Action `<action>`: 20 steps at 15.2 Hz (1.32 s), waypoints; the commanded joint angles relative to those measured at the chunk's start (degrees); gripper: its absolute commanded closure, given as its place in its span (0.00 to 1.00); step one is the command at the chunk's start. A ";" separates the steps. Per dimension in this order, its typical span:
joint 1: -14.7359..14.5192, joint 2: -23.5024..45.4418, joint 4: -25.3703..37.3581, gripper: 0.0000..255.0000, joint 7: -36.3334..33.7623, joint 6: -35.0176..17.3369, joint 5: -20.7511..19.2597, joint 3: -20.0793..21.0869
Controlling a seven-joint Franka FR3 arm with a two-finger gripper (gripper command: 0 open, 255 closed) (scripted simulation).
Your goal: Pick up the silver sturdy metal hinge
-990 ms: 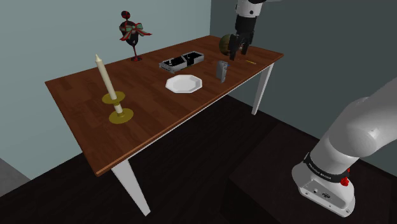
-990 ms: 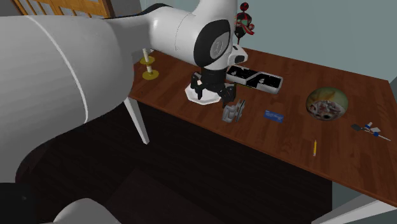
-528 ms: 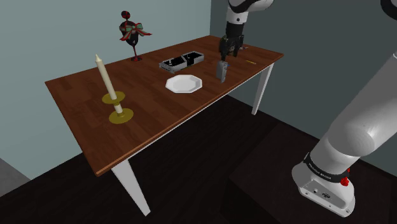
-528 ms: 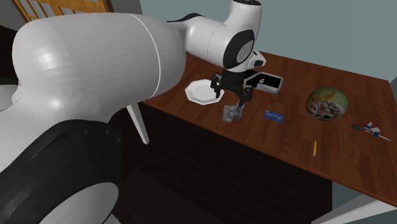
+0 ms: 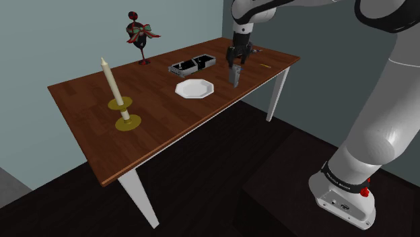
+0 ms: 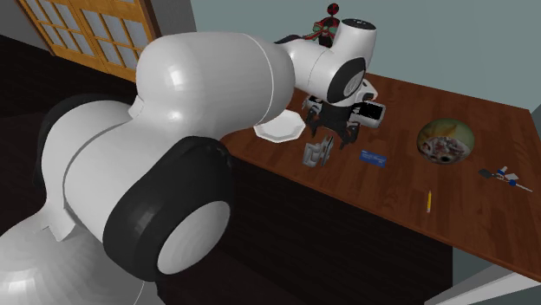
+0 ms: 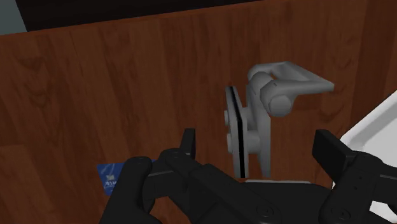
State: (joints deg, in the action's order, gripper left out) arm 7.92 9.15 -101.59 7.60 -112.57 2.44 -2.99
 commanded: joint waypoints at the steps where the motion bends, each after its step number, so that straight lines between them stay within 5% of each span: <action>1: 0.06 0.78 -0.62 0.00 0.12 -1.41 0.09 -0.03; 6: 0.06 1.44 -2.53 0.00 0.24 -3.98 0.17 -0.01; 7: 0.10 1.59 -2.33 1.00 0.31 -3.93 0.19 -0.04; 20: 0.06 0.71 -0.38 1.00 0.11 -1.11 0.08 -0.04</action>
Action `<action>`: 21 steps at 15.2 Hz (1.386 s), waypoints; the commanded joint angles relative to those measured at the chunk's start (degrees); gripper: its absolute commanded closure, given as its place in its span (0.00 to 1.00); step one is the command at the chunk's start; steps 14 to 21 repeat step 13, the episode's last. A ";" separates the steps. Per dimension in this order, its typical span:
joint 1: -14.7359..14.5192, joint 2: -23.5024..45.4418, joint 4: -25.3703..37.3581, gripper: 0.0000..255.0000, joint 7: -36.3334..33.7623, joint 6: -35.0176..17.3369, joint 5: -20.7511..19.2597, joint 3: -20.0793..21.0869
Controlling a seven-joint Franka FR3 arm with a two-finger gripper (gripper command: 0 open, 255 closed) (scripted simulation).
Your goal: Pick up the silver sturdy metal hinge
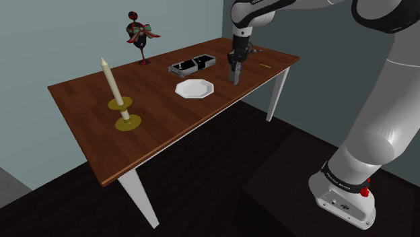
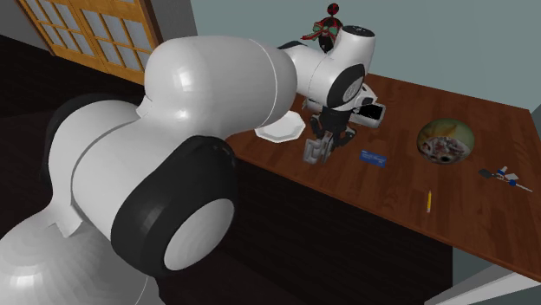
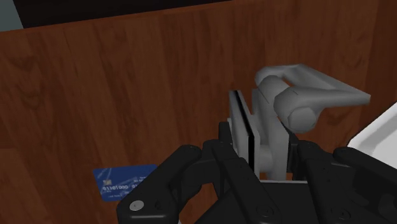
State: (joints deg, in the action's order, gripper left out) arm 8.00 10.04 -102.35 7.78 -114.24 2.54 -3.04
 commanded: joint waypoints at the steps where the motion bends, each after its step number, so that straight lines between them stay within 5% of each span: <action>1: -0.02 -0.33 0.95 1.00 -0.10 1.29 -0.05 0.00; 11: 0.01 -1.23 7.49 1.00 -0.37 8.72 -0.20 -0.04; 21: 0.01 -1.24 7.60 1.00 -0.37 8.84 -0.20 -0.04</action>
